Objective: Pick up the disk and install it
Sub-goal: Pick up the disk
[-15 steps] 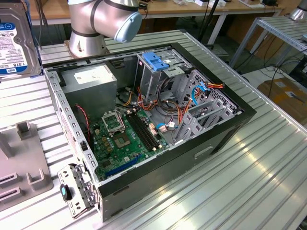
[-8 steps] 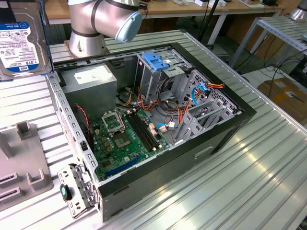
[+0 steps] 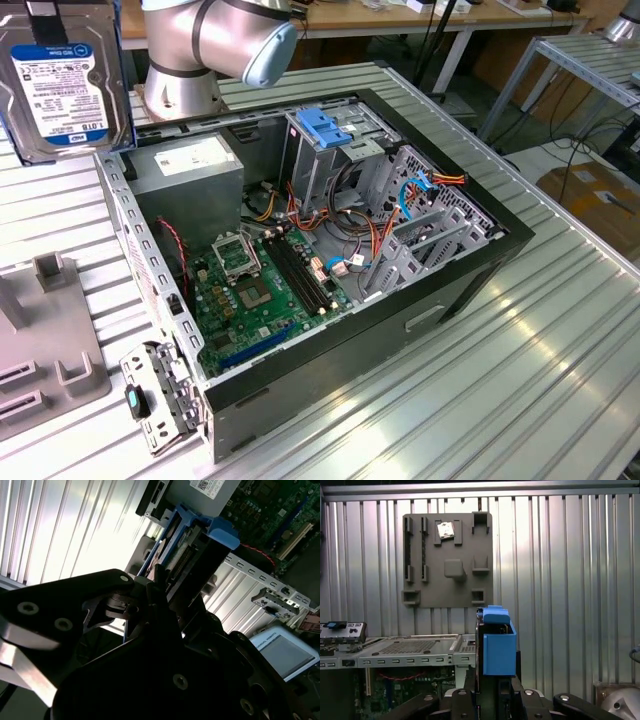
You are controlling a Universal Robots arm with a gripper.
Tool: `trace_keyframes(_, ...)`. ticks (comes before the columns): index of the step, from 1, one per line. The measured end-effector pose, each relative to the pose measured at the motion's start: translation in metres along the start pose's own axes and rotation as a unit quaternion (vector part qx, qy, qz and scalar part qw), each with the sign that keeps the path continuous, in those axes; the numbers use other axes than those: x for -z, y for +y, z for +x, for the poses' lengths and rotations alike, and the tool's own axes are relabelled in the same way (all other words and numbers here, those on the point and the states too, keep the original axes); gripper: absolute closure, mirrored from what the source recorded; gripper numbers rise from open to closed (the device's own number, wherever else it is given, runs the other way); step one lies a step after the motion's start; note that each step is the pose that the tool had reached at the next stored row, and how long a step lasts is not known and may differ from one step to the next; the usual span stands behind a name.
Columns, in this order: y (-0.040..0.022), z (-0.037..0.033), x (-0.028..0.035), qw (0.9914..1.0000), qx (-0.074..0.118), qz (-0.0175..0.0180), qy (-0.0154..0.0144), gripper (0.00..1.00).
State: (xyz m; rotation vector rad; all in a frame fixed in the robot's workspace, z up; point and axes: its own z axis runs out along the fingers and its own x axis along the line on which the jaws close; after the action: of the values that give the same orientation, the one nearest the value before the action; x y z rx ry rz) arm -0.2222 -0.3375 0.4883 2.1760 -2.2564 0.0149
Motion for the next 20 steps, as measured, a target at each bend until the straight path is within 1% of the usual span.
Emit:
trace_keyframes(4,-0.0086,-0.0003,0.0000,1.00000,0.000,0.0000,0.0000,0.65)
trace_keyframes(6,-0.0170,-0.0006,-0.0001,1.00000,0.000,0.0000,0.0000,0.65)
trace_keyframes(8,-0.0219,-0.0008,-0.0001,1.00000,0.000,0.0001,-0.0001,0.65)
trace_keyframes(9,-0.0268,-0.0010,-0.0001,1.00000,0.000,0.0000,0.0000,0.65)
trace_keyframes(10,-0.0301,-0.0011,-0.0001,1.00000,0.000,0.0000,0.0000,0.65)
trace_keyframes(13,-0.0370,-0.0013,-0.0001,1.00000,0.000,0.0000,0.0000,0.65)
trace_keyframes(14,-0.0412,-0.0015,-0.0001,1.00000,0.000,0.0000,0.0000,0.65)
trace_keyframes(16,-0.0472,-0.0017,-0.0001,1.00000,0.000,0.0000,0.0000,0.65)
trace_keyframes(20,-0.0567,-0.0021,-0.0001,1.00000,0.000,0.0000,0.0000,0.65)
